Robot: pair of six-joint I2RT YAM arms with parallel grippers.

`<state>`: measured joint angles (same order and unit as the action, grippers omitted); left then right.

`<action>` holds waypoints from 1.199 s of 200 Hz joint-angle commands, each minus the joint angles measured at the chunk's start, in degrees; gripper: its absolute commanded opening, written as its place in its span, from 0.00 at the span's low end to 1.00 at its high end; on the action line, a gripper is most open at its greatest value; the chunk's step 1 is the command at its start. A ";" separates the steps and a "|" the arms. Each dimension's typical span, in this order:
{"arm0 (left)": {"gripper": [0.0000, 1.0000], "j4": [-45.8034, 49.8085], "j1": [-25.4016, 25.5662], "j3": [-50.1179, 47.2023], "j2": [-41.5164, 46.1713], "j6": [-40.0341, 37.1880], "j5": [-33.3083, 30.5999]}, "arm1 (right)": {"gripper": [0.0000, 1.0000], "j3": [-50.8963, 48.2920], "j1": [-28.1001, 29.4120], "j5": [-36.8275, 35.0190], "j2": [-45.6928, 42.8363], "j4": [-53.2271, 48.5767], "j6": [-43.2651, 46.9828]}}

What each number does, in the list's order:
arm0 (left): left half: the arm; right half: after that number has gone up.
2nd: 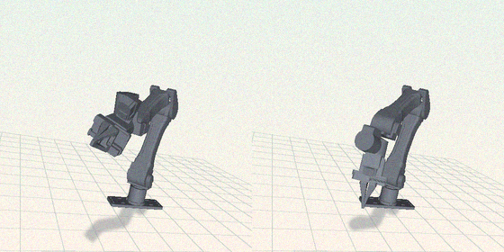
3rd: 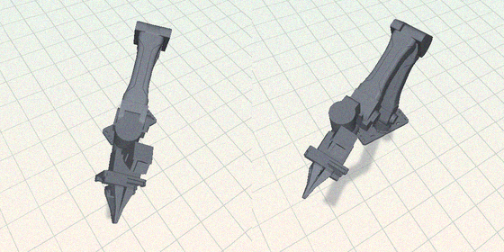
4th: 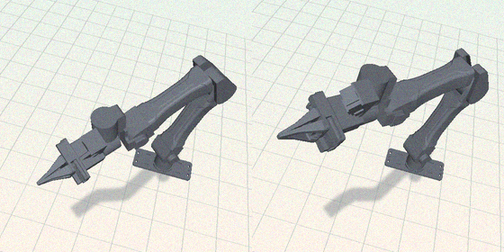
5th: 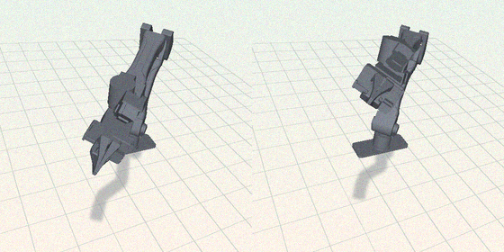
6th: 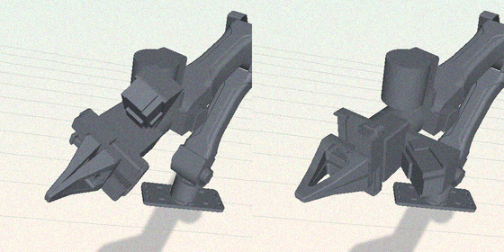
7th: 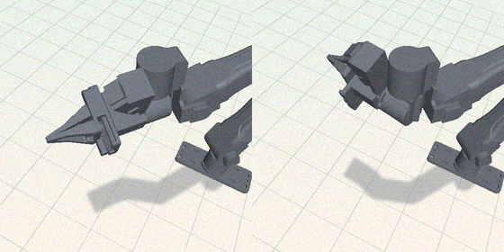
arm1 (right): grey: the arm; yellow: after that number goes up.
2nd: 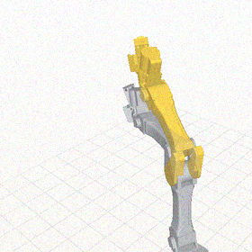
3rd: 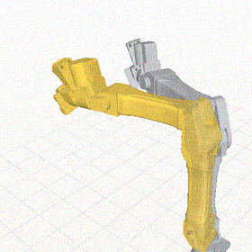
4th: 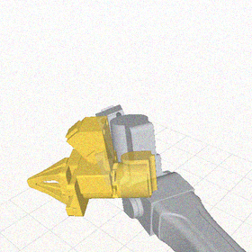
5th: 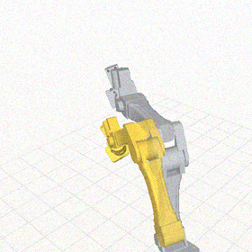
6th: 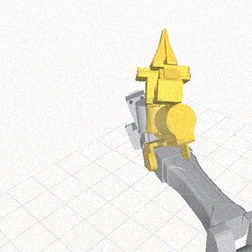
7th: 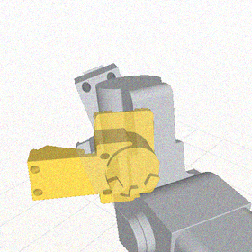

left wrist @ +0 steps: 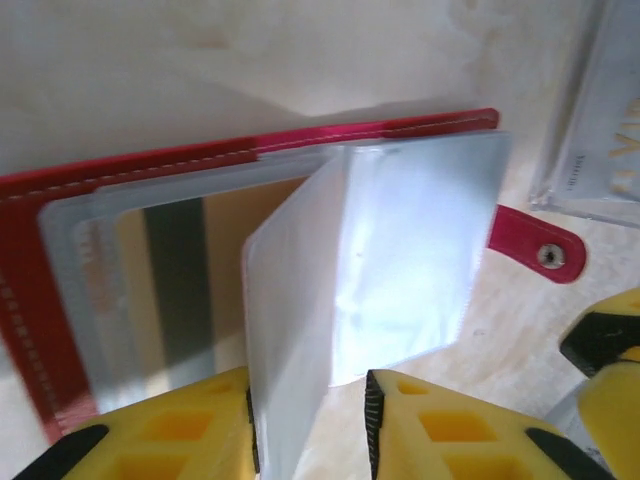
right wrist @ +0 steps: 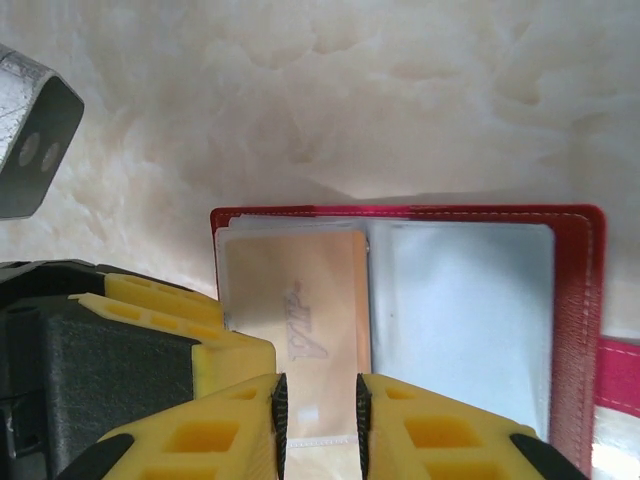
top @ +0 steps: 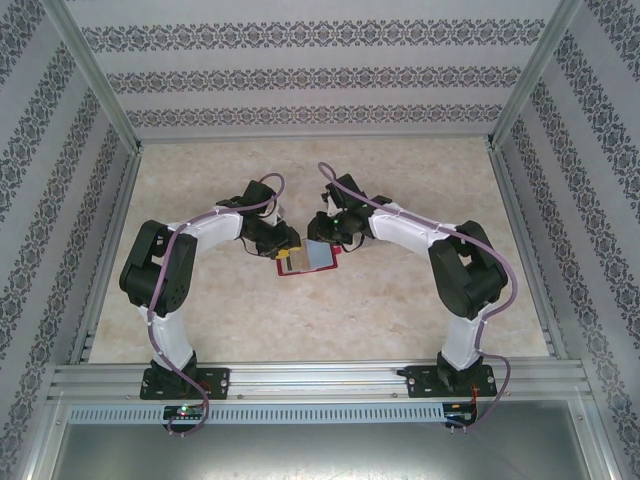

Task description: Take the credit cards out of the card holder

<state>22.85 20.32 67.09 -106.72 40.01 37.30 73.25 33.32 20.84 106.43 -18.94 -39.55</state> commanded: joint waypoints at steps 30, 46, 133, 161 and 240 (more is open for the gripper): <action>0.48 -13.21 1.10 -2.36 0.65 6.65 8.39 | 0.29 -4.31 -1.81 -2.01 -4.72 2.15 -0.90; 0.48 -14.39 1.45 -2.23 -0.29 7.49 8.73 | 0.29 -4.76 -2.28 -2.01 -5.16 2.17 -0.88; 0.48 -14.88 2.02 -1.97 -1.99 8.02 8.55 | 0.28 -3.73 -1.62 0.60 -0.54 0.79 -0.31; 0.48 -16.16 2.79 -0.16 -3.06 8.78 9.67 | 0.29 -3.64 -1.46 -0.15 -0.26 0.30 -0.40; 0.52 -11.96 2.63 -0.90 -0.27 7.19 3.46 | 0.31 -5.98 -1.36 -11.15 -6.76 -2.82 1.80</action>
<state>8.82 22.83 66.00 -110.00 48.47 44.49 66.81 31.27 11.55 101.95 -21.21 -40.21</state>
